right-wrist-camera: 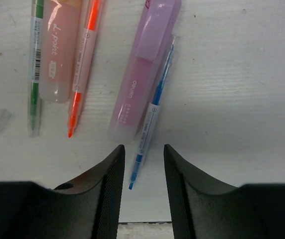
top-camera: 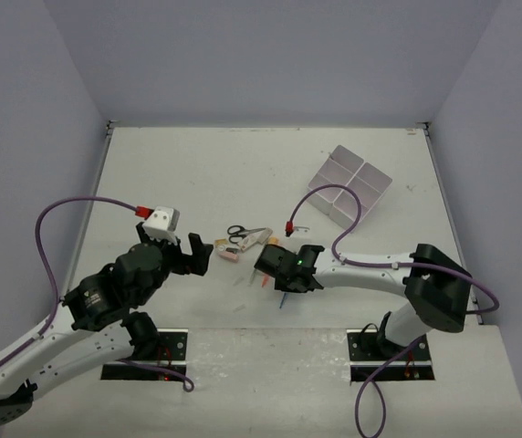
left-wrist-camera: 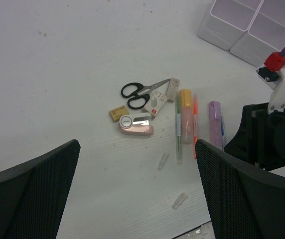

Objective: Sort the stationery into containers
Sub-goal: Pick up the pen from the center of the board.

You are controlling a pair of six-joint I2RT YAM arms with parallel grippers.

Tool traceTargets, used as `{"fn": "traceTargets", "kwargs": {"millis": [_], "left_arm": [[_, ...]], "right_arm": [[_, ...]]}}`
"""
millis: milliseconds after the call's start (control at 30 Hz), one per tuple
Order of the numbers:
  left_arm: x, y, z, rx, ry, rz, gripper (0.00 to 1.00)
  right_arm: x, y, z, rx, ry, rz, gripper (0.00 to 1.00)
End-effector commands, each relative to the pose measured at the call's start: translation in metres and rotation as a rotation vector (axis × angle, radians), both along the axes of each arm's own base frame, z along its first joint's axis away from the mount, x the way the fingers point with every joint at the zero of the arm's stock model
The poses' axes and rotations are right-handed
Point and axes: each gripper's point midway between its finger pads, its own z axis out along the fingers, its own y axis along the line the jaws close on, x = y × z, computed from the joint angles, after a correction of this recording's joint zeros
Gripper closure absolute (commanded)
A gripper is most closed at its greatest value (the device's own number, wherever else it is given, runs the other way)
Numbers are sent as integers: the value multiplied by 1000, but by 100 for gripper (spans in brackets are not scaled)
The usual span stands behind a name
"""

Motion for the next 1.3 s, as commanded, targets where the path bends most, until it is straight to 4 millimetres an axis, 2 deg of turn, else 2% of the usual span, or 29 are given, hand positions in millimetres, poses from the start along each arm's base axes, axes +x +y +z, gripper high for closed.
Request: {"fn": "traceTargets", "kwargs": {"millis": [0, 267, 467, 600, 767, 967, 1067, 1133, 1200, 1267], "left_arm": [[2, -3, 8, -26, -31, -8, 0], [1, -2, 8, -26, -31, -5, 0], [1, -1, 8, -28, -32, 1, 0], [1, -2, 8, -27, -30, -1, 0], [1, -3, 7, -23, -27, -4, 0], [2, -4, 6, -20, -25, -7, 0], [1, -4, 7, -22, -26, -7, 0], [1, -4, 6, -21, -25, -8, 0], [1, -4, 6, -21, -25, -8, 0], [1, -4, 7, -22, -25, -9, 0]], "right_arm": [[9, -5, -8, -20, -44, -52, 62], [16, -4, -23, -3, -21, -48, 62], [11, -9, -41, -1, 20, -69, 64], [8, -12, -42, 3, 29, -77, 65], [11, -16, -27, 19, -11, -80, 63], [23, -24, 16, 18, -101, -69, 62], [25, -31, 29, 40, -127, -72, 62], [27, -39, 32, 40, -134, -85, 60], [26, -53, 30, 32, -129, -95, 50], [24, -60, 31, 40, -123, -98, 49]]}}
